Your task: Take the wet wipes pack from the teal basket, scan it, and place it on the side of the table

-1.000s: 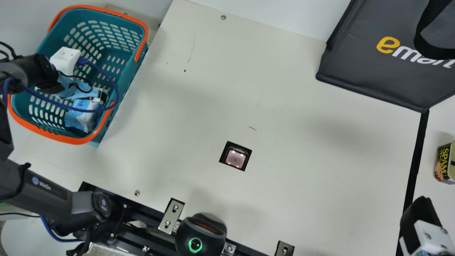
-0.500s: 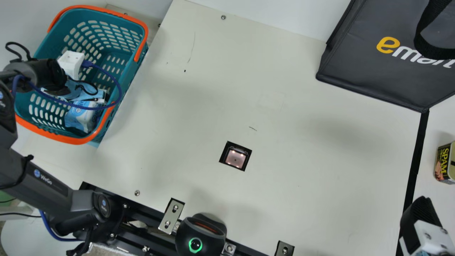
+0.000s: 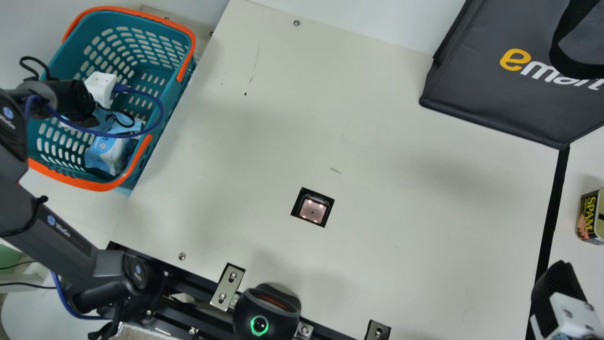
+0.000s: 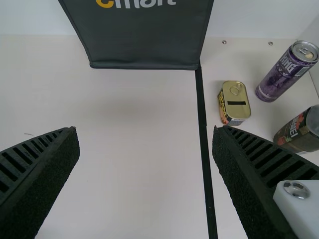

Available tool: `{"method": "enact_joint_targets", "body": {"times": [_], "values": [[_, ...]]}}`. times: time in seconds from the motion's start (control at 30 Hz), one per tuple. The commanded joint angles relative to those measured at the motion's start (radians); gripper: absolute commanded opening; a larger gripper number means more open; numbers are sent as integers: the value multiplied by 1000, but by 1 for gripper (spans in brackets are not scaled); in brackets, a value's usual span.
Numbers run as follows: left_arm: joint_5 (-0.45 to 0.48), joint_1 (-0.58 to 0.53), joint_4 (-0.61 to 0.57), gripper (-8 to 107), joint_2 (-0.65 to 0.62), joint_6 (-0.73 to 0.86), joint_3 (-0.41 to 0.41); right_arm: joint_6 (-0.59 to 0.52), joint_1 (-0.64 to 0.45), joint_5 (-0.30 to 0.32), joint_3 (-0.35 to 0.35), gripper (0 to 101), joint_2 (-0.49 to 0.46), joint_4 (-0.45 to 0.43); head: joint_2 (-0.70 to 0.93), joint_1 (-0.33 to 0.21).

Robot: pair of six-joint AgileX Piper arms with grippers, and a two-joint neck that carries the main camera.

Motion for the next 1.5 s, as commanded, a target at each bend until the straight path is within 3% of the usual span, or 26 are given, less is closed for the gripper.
{"method": "enact_joint_targets", "body": {"times": [0.0,0.33,0.67,1.1,1.47], "values": [[13,0,-40,90,4,30,-5,0,0,0,0,95,0,0,2,-29],[98,4,-238,90,-12,213,-12,0,0,0,0,95,0,0,2,-29],[86,18,-238,90,-29,284,-10,0,0,0,0,95,0,0,2,-29],[172,73,-320,90,-30,580,-35,0,0,0,0,95,0,0,2,-29],[173,102,-325,90,-6,679,-25,0,0,0,0,95,0,0,2,-29]]}}
